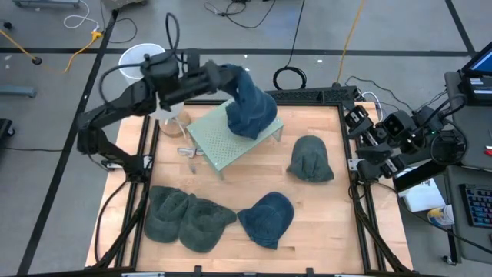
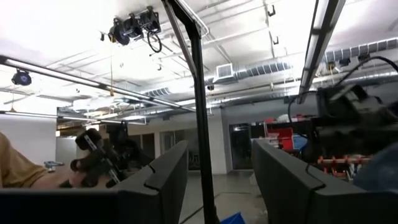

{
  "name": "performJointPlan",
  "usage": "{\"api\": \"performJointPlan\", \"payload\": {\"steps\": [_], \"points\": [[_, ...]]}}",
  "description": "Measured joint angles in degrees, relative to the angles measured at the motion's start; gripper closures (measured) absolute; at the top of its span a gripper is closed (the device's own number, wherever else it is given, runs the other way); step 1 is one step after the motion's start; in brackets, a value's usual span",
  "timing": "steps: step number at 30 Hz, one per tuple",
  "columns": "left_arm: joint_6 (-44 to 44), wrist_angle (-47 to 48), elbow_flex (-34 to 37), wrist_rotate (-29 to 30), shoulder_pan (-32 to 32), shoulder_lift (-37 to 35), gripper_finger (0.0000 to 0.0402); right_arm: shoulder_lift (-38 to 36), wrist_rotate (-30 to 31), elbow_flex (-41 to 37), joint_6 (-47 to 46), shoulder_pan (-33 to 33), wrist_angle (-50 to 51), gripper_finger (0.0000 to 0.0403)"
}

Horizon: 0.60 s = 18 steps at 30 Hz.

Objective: Pick & Place hat
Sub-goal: Stack the top blue cap on the other blue cap on the shelf

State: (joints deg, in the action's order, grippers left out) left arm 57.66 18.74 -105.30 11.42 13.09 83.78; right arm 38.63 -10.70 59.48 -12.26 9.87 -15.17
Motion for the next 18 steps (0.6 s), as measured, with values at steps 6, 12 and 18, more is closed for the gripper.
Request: {"api": "performJointPlan", "payload": {"steps": [6,12,18], "points": [[1.3,-2.8,0.0,-0.3,4.1,2.4,0.0353,0.0,0.0,0.0,1.4,0.0,0.0,0.0235],[2.1,-7.1,0.0,-2.9,7.9,4.8,0.0353,0.1,0.1,0.0,1.4,0.0,0.2,0.0236],[-3.0,-5.0,0.1,-4.1,9.0,8.6,0.0353,0.1,0.1,0.0,1.4,0.0,0.6,0.0238]]}}
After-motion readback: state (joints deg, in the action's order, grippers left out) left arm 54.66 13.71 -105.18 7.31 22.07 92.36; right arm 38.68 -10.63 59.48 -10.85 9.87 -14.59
